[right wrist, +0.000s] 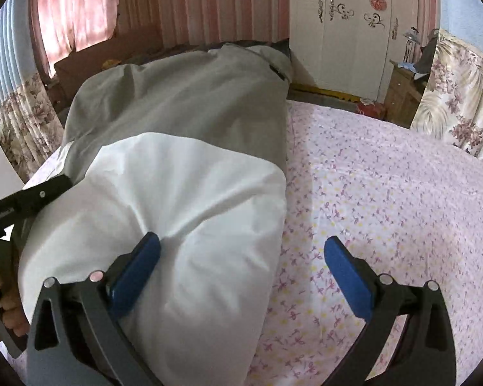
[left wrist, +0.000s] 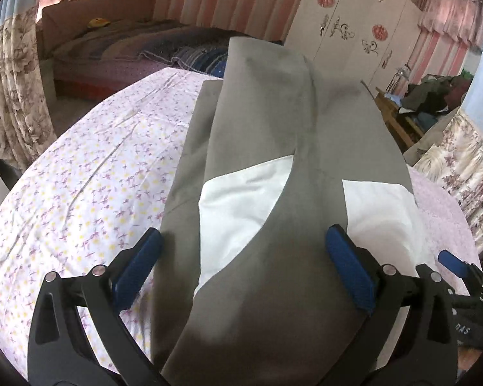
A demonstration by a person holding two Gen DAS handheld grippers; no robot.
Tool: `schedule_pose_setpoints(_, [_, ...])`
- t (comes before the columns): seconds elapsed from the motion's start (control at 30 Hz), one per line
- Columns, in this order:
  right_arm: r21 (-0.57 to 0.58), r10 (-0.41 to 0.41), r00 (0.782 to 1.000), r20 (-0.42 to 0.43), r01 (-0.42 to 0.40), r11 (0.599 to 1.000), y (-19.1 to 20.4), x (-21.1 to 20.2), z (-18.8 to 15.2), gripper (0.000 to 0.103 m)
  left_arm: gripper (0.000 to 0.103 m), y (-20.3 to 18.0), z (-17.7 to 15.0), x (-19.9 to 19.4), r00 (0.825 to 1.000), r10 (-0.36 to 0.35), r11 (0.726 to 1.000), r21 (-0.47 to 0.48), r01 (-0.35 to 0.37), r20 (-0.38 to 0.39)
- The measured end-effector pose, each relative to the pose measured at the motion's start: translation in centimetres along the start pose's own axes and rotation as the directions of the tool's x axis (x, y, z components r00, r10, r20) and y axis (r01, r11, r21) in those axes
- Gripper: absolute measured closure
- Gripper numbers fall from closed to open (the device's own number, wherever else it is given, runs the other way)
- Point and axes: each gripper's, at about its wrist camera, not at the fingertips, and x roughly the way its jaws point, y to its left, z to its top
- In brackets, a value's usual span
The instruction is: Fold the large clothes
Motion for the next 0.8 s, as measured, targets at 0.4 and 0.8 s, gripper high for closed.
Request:
schedule_pose_setpoints(0.4, [0.072,0.059,0.997,0.043,-0.062,0.995,-3.0,-1.0,4.1,0.002,0.003,-0.9,4.6,-3.6,0.988,0.115,0.986,0.110,-0.127,0.106])
schedule_pose_setpoints(0.8, [0.098,0.086,0.995,-0.047,-0.081,0.992,-2.0,3.5,5.7,0.002,0.003,-0.8,6.6,-0.8,0.981,0.178,0.962,0.195,-0.189,0.072])
